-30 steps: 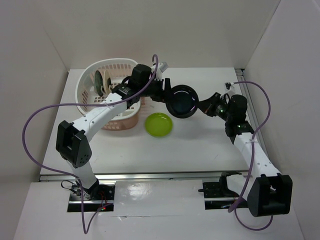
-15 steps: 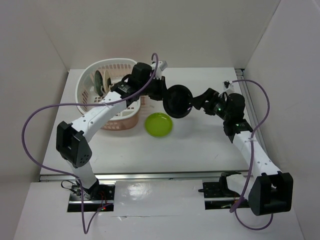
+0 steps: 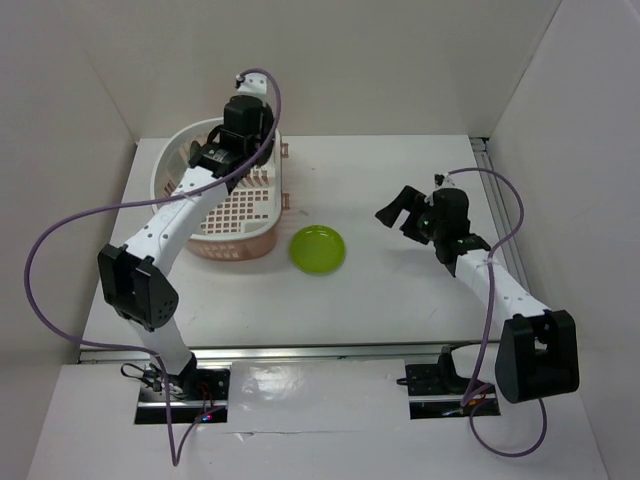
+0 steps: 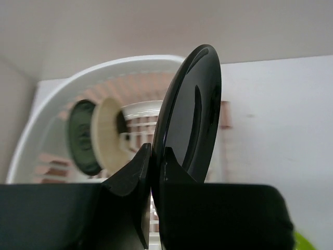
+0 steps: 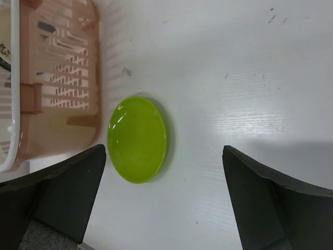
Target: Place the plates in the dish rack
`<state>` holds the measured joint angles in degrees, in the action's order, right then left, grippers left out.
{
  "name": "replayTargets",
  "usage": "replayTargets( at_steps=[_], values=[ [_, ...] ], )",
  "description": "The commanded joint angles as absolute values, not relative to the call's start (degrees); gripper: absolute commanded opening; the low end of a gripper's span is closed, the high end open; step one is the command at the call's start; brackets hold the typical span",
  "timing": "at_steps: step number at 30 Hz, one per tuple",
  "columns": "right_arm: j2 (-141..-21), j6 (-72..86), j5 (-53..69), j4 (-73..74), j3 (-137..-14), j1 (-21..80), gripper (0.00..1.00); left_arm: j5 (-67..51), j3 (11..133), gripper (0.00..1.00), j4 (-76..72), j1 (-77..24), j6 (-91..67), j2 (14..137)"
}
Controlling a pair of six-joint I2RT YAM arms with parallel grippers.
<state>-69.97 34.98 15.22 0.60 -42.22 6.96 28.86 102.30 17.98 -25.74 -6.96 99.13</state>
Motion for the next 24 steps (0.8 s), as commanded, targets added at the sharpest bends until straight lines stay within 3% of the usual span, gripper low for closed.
replayTargets(
  at_steps=[1,16,24],
  values=[
    [-69.96,32.17,13.80,0.79,-44.12,9.57,1.00,37.79,101.78,0.00,10.90,-22.07,-1.41,99.14],
    [-74.35,31.11,14.33,0.79,-46.58,12.57,1.00,42.71,106.17,0.00,8.78,-17.58,-0.96,111.44],
    [-75.59,31.11,15.38,-0.26,-46.58,13.10,1.00,44.03,102.74,0.00,6.42,-17.05,-0.35,112.85]
  ],
)
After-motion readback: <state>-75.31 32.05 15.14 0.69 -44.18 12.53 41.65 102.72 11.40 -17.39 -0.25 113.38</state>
